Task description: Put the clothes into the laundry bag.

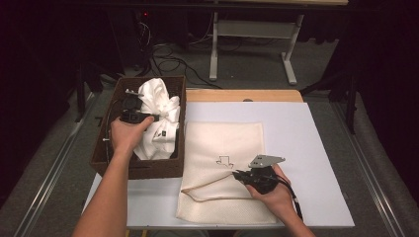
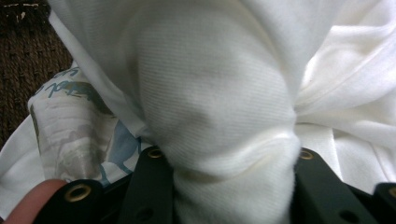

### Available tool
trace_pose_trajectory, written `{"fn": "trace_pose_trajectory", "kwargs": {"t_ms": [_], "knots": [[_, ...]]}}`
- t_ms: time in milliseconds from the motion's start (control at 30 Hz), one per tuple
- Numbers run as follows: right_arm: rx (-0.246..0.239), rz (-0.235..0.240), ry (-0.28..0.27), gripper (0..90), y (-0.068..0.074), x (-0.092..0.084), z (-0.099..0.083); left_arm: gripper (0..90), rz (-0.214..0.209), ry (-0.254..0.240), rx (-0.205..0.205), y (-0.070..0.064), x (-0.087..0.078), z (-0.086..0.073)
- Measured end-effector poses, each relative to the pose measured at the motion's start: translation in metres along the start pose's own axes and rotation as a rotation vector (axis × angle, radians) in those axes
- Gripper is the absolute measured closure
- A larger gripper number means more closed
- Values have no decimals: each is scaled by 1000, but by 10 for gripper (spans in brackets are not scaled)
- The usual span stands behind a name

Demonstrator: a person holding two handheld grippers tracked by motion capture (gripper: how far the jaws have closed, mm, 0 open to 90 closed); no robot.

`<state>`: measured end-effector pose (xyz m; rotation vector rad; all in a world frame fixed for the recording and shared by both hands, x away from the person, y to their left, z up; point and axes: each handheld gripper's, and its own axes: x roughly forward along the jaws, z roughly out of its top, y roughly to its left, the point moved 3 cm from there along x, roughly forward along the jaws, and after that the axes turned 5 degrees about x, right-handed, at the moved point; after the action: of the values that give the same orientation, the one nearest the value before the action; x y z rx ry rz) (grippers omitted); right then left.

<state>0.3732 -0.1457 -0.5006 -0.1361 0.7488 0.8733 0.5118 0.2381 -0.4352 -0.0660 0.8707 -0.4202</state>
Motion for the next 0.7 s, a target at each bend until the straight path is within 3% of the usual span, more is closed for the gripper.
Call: {"fn": "trace_pose_trajectory", "kwargs": {"t_ms": [267, 567, 700], "knots": [[3, -1, -4, 883, 1, 0, 0, 662, -1, -51, -14, -5, -12, 6], [5, -1, -7, 883, 0, 0, 0, 659, 19, -102, 70, -30, -24, 20], [5, 0, -10, 882, 0, 0, 0, 659, 6, -118, 94, -42, -28, 27]]}}
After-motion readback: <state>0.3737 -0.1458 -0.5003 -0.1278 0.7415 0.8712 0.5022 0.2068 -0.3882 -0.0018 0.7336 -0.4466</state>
